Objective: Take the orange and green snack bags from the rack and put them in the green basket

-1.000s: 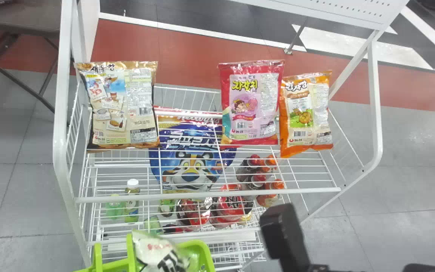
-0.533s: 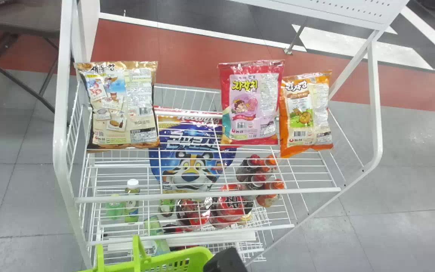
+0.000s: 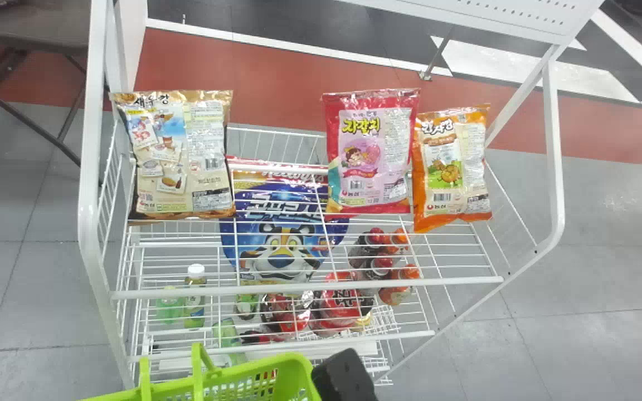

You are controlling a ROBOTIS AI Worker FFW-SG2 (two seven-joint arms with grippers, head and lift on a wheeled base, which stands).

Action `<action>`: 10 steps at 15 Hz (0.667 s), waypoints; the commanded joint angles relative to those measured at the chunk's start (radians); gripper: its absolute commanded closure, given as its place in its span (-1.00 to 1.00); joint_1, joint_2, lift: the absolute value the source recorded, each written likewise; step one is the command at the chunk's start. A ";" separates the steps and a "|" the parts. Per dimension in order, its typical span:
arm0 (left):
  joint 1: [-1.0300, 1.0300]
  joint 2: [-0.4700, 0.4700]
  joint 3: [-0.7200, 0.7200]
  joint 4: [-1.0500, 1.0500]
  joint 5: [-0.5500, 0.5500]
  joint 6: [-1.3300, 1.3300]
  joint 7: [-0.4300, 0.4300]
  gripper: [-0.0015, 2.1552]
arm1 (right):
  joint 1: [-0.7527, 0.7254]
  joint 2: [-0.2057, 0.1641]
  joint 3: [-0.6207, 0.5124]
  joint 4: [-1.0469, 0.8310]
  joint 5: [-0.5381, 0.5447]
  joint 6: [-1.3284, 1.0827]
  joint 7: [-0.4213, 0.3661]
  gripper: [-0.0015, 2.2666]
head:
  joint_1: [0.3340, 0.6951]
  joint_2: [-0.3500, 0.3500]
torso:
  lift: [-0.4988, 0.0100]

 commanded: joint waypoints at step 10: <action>0.000 0.003 -0.013 0.016 -0.067 -0.036 0.007 0.99 | -0.050 0.096 -0.326 -0.058 -0.160 -0.238 0.032 -0.93 | 1.00 -1.00 | 0.96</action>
